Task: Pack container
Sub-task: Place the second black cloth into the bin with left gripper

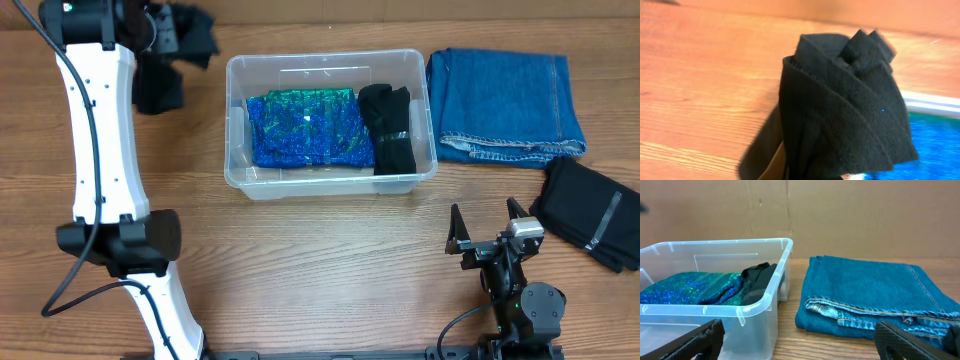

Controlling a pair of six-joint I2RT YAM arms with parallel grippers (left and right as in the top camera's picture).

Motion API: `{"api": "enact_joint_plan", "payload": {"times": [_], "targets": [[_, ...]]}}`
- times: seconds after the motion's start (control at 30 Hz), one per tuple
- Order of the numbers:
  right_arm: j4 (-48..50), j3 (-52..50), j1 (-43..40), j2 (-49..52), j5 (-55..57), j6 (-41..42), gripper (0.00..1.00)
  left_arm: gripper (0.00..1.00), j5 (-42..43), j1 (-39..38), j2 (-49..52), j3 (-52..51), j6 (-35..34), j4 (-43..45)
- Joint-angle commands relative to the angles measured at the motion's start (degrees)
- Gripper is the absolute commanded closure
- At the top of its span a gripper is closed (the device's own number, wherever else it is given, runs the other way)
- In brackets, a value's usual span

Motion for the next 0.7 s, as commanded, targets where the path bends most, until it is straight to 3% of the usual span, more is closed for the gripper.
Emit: {"api": "enact_joint_plan", "payload": {"times": [0.0,0.1,0.33,0.5,0.67], "targets": [[0.2,-0.2,-0.3,-0.4,0.1,0.4,0.0,0.96,2.6,-5.7,-0.9,8.0,-8.2,-1.7],[0.2,-0.2,-0.3,-0.4,0.1,0.4,0.0,0.96,1.5,-16.3,-0.9,7.2,-16.2,-1.3],[0.2,-0.2,-0.3,-0.4,0.1,0.4,0.0,0.96,-11.8,-36.5,4.4,2.0,-35.9,3.7],[0.2,-0.2,-0.3,-0.4,0.1,0.4,0.0,0.96,-11.2,-39.6,13.1,2.0,-45.3,3.6],[0.2,-0.2,-0.3,-0.4,0.1,0.4,0.0,0.96,-7.0,-39.8,20.8,2.0,-46.6,8.5]]}}
